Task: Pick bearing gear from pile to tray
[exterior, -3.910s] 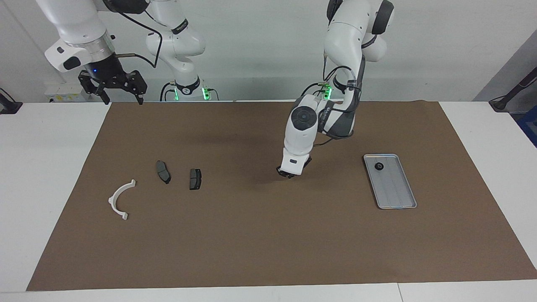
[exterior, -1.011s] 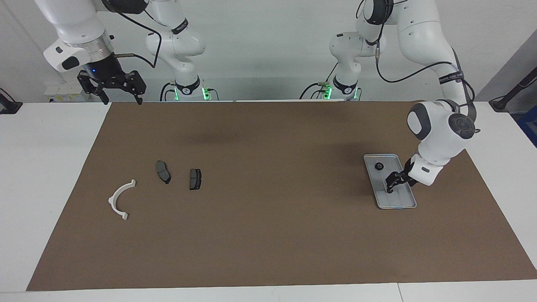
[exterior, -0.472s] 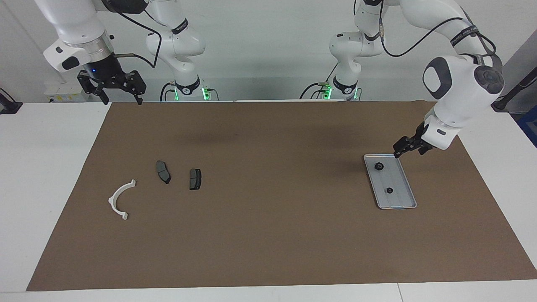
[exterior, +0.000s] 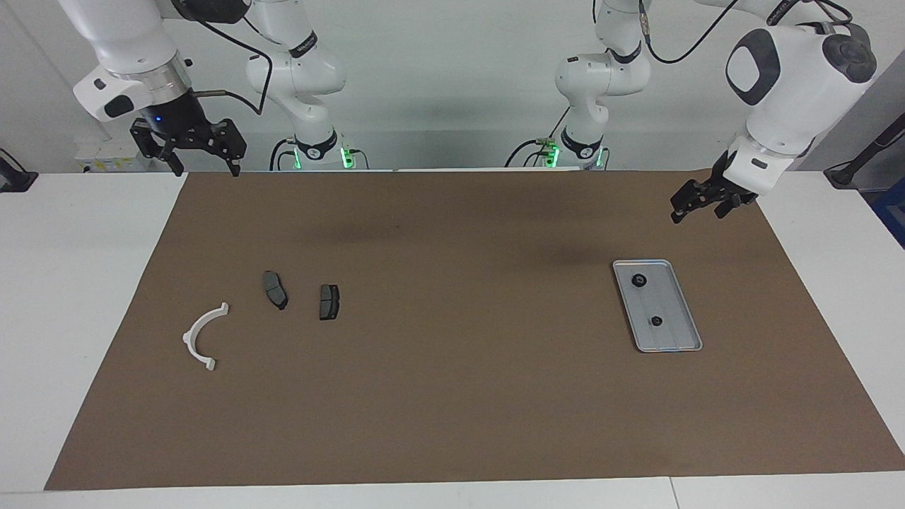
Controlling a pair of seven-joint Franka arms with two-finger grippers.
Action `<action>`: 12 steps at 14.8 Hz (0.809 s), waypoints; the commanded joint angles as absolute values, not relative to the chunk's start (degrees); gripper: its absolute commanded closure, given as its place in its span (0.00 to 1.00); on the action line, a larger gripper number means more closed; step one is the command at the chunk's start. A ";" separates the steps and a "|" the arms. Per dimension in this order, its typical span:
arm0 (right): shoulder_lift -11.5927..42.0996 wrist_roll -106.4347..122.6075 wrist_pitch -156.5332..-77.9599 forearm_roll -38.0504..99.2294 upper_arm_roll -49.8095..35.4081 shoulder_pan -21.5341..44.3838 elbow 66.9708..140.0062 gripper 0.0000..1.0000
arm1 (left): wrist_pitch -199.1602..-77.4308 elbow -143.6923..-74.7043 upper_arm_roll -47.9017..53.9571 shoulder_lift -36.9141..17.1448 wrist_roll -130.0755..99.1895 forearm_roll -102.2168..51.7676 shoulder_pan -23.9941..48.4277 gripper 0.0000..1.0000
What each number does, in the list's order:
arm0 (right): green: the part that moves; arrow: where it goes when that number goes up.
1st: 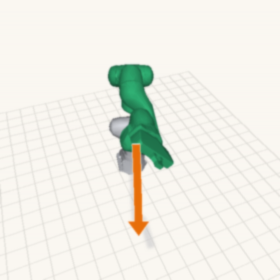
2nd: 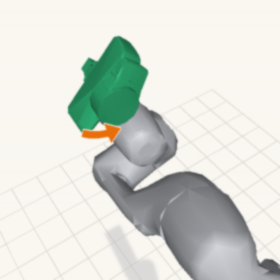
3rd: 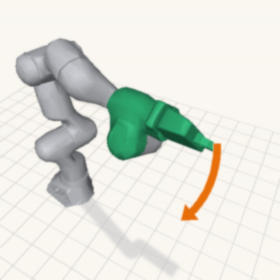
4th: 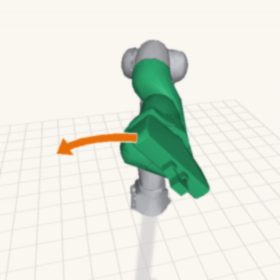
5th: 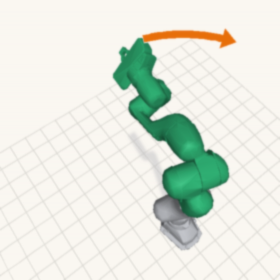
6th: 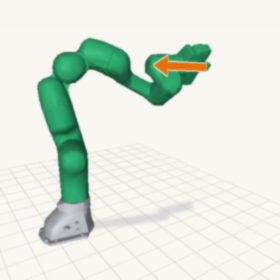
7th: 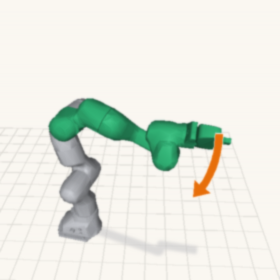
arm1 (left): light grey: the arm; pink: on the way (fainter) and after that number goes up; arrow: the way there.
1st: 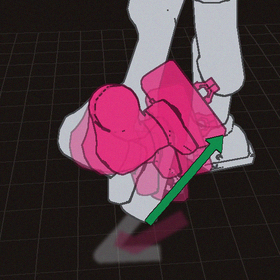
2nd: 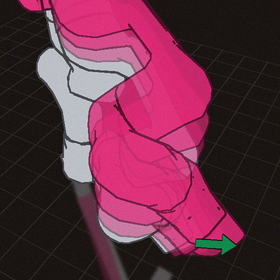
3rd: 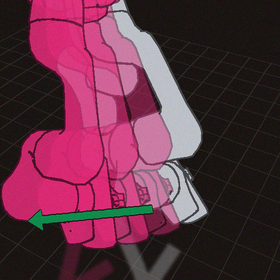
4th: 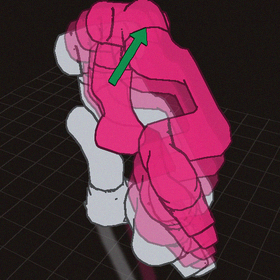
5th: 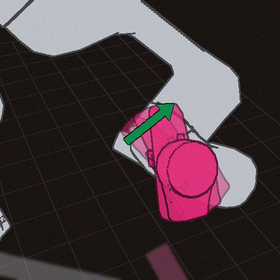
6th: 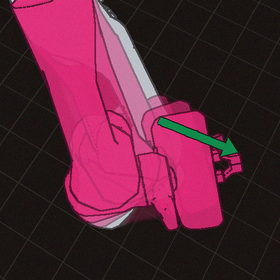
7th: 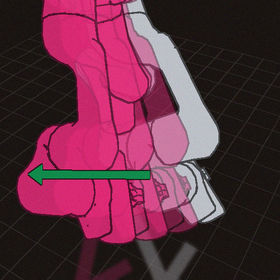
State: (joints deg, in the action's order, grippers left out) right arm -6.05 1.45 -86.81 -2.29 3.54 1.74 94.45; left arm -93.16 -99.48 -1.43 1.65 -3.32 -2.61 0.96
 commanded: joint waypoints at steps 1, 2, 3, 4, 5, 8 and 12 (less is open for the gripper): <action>-6.42 0.88 -87.54 -1.76 3.08 0.70 95.01 0.00 | -92.20 -101.07 -1.23 3.16 -2.90 -1.93 0.35 0.00; -6.50 0.88 -87.54 -1.76 3.16 0.70 95.01 0.00 | -92.81 -101.68 -0.80 3.34 -3.42 -1.93 0.53 0.00; -6.50 0.88 -87.54 -1.76 3.51 0.70 95.01 0.00 | -92.55 -101.86 -0.70 3.34 -3.43 -1.93 0.53 0.00; -6.50 0.88 -87.54 -1.76 3.52 0.70 95.01 0.00 | -92.55 -101.78 -1.31 3.34 -3.51 -1.93 0.35 0.00; -6.50 0.88 -87.54 -1.76 3.52 0.70 95.01 0.00 | -93.16 -102.04 -1.41 3.34 -3.43 -1.93 0.26 0.00; -6.50 1.14 -87.54 -1.76 3.52 0.70 95.01 0.00 | -93.43 -101.16 -1.14 2.99 -2.91 -1.93 0.26 0.00; -6.50 1.23 -87.63 -1.76 3.52 0.70 95.01 0.00 | -93.25 -99.76 -0.97 3.16 -3.16 -2.02 0.26 0.00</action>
